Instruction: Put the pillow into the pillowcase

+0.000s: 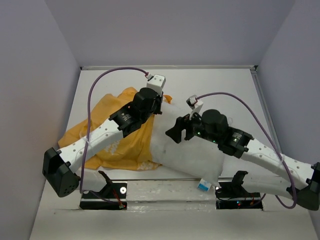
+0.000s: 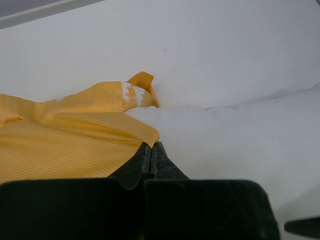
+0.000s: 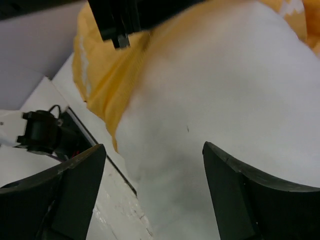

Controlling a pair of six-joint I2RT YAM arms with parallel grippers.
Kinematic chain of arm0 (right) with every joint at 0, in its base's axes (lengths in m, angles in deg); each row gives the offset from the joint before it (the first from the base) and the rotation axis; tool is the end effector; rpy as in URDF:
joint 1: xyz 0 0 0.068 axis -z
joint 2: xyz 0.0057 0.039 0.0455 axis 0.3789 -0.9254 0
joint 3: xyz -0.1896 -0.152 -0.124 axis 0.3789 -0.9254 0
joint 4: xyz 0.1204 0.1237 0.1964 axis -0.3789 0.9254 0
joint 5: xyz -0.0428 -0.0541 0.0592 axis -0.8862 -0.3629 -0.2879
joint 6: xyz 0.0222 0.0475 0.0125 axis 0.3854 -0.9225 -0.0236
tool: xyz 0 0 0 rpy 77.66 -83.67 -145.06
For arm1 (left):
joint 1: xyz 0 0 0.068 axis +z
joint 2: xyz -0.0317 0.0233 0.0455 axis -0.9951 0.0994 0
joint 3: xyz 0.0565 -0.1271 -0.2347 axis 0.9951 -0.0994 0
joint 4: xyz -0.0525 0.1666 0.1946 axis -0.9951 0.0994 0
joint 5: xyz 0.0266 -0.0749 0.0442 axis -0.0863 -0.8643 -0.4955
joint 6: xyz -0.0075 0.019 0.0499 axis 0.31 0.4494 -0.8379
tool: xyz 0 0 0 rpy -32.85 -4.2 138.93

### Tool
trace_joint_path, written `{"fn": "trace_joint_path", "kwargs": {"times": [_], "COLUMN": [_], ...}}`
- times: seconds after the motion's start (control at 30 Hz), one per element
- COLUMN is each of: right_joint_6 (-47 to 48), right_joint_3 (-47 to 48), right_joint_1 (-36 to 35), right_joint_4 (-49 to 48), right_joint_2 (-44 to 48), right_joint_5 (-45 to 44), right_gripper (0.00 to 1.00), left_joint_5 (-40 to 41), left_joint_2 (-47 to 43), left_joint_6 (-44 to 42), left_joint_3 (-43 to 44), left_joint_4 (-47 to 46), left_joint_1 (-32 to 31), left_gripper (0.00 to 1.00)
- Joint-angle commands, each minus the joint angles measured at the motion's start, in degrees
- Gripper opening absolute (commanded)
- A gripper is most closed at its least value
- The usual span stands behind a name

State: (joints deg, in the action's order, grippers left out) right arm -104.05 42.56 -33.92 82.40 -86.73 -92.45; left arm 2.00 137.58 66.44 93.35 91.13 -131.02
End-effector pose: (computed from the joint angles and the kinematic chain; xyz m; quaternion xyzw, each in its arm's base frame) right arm 0.1334 0.1951 0.3325 -0.2039 0.7923 0.3513 0.4553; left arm 0.2172 -0.2154 0.3666 0.1689 0.7748 -0.1731 0.5841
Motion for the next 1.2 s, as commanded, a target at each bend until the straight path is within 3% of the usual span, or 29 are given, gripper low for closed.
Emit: {"fn": "trace_joint_path", "kwargs": {"times": [0.0,0.07,0.23,0.4,0.43,0.47,0.5,0.53,0.57,0.6,0.7,0.8,0.9,0.97,1.03,1.17], "right_joint_6": [9.5,11.9,22.3,18.0,16.3,14.5,9.4,6.8,3.7,0.8,-9.7,-14.6,-13.3,-13.5,-14.3,-15.4], "right_joint_3": [4.0,5.0,7.7,0.2,-0.8,-1.8,-4.4,-5.7,-6.8,-8.0,-12.3,-17.8,-17.6,-18.4,-19.8,-17.5], "right_joint_1": [14.5,19.4,20.1,20.1,20.1,20.1,20.1,20.1,20.1,20.1,20.1,20.1,20.1,20.1,20.1,20.1], "right_joint_4": [-7.0,-9.0,-9.1,-22.2,-26.0,-28.7,-36.3,-40.2,-47.8,-47.8,-61.3,-72.9,-72.3,-72.5,-72.2,-61.7], "right_joint_2": [-1.7,-5.3,-16.9,-19.9,-19.9,-20.0,-19.7,-19.1,-18.5,-18.1,-15.6,-9.1,-3.7,0.1,2.2,1.5], "right_joint_5": [23.7,27.5,39.1,43.7,44.2,45.2,45.7,45.1,44.3,43.2,35.7,19.8,12.8,4.6,-5.7,-22.2], "right_gripper": [0.88,0.93,0.98,1.00,0.95,0.89,0.76,0.28,0.06,0.00,0.00,0.00,0.00,0.00,0.00,0.00], "left_joint_5": [-5.1,-7.5,-14.6,-24.8,-27.9,-28.7,-29.8,-32.0,-32.7,-33.4,-35.1,-36.1,-37.0,-42.2,-41.7,-42.5], "left_joint_2": [-3.5,-3.5,-2.5,-0.9,-0.7,-0.8,-0.8,-0.7,-0.6,-0.7,-1.4,-4.8,-5.3,-3.6,-2.5,0.8], "left_joint_6": [1.7,2.1,3.0,5.9,6.3,6.9,8.3,9.1,10.0,10.8,12.9,15.4,16.3,17.8,18.3,18.2], "left_joint_3": [0.2,0.6,3.3,5.2,5.4,5.3,4.9,4.8,4.4,4.0,1.6,-2.8,-3.5,-2.7,-1.0,1.1], "left_joint_4": [-7.7,-8.7,-11.3,-15.5,-16.3,-17.1,-18.8,-20.2,-21.0,-21.9,-24.3,-27.3,-24.9,-25.2,-24.4,-24.0], "left_joint_1": [-0.4,-0.4,-0.5,-0.6,-0.7,-0.9,-1.3,-1.4,-1.6,-2.0,-3.6,-3.7,-3.7,-4.1,-7.1,-12.2], "left_gripper": [0.00,0.00,0.00,0.00,0.00,0.00,0.00,0.00,0.00,0.00,0.00,0.00,0.00,0.00,0.00,0.00]}}
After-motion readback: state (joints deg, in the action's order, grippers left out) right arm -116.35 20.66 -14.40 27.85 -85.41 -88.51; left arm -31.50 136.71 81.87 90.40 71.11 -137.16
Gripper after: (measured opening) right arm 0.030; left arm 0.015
